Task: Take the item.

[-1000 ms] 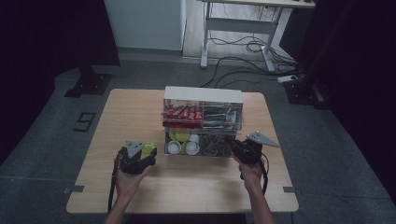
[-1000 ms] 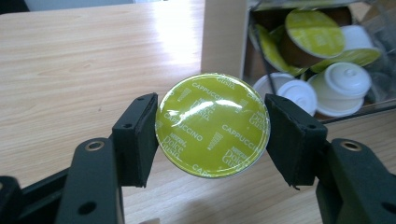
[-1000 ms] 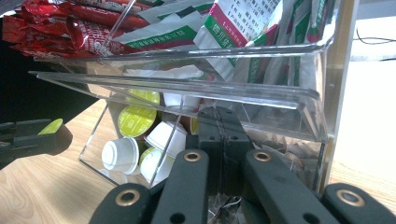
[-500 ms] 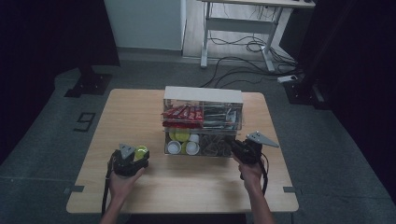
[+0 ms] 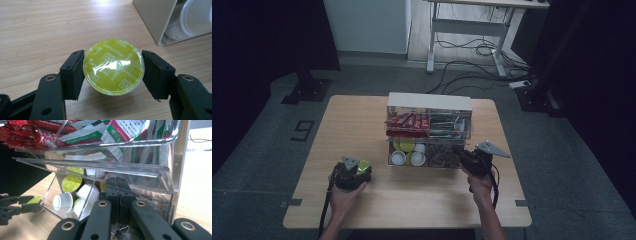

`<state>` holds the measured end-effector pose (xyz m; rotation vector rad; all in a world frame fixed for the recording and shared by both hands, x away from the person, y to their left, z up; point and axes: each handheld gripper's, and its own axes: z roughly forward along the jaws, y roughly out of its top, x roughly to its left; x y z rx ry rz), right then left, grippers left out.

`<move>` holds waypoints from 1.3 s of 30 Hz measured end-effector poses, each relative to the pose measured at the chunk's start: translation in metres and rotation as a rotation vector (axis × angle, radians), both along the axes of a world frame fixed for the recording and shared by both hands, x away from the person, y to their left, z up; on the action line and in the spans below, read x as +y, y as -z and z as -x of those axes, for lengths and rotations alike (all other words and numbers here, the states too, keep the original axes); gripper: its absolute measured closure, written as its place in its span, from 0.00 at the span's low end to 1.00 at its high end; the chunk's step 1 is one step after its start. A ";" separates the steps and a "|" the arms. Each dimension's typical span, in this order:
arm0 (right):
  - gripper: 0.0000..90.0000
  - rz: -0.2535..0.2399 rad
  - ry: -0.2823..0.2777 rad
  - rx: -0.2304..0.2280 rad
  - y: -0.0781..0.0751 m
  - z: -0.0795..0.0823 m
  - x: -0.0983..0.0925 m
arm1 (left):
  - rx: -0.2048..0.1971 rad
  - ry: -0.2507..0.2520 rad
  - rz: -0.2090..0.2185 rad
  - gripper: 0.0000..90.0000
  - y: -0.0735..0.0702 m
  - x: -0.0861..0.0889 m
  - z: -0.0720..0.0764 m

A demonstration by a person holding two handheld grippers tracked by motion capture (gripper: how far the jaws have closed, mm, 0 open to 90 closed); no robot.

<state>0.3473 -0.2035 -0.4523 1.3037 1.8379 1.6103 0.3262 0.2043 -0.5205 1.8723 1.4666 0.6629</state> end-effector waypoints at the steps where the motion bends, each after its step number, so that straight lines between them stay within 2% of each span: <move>1: 0.99 0.000 0.000 0.000 0.000 0.000 0.000 | 0.004 0.001 -0.001 0.42 0.001 0.000 0.000; 8: 0.99 0.002 0.002 0.002 0.001 0.000 0.000 | 0.029 -0.013 -0.015 0.41 0.009 -0.002 -0.003; 14: 0.99 0.004 0.007 0.006 0.002 -0.001 -0.001 | 0.059 0.005 -0.015 0.36 0.013 -0.003 -0.005; 21: 0.98 0.005 0.008 0.007 0.002 -0.001 -0.001 | 0.067 0.007 -0.009 0.33 0.016 -0.001 -0.006; 30: 0.98 0.007 0.012 0.008 0.003 -0.002 -0.002 | 0.051 0.048 -0.001 0.17 0.016 -0.001 -0.004; 39: 0.98 0.009 0.013 0.008 0.003 -0.001 -0.002 | -0.003 0.057 0.046 0.16 0.002 0.007 0.007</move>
